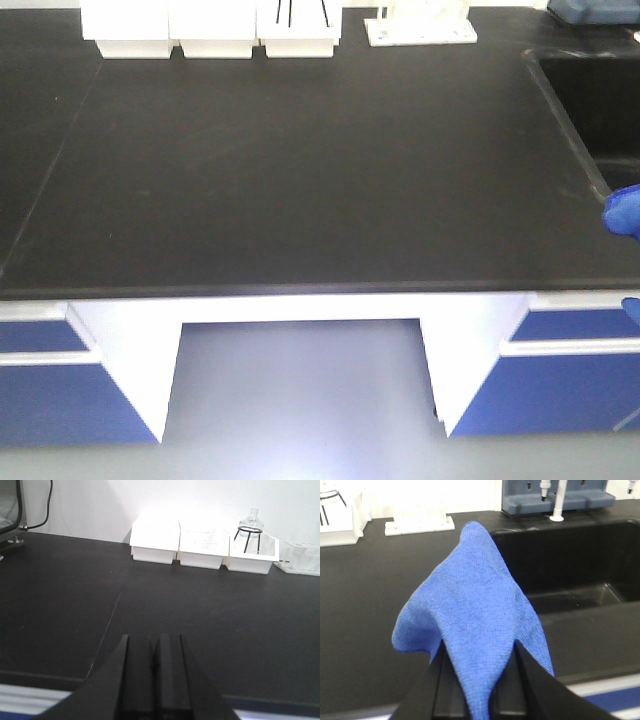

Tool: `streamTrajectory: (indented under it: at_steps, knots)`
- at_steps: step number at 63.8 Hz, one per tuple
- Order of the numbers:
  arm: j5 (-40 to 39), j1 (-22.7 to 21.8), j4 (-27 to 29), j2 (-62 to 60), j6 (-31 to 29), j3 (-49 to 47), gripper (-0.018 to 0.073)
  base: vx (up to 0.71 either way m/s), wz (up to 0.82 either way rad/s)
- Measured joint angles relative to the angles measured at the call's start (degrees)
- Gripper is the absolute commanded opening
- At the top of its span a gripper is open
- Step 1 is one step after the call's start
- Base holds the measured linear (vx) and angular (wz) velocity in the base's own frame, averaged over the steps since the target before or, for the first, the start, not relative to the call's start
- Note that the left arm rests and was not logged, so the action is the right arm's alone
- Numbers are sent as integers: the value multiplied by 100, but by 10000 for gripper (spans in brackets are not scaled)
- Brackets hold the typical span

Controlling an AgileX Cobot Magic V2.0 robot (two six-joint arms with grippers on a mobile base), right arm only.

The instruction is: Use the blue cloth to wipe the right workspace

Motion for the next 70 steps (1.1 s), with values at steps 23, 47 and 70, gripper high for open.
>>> streamTrajectory:
  at_steps: [23,47,70]
  knots:
    - [4,0,0,0,0,0,-3,-29,0]
    - [6,0,0,0,0,0,-3,-35,-9]
    - [12,0,0,0,0,0,-3,-36,-8]
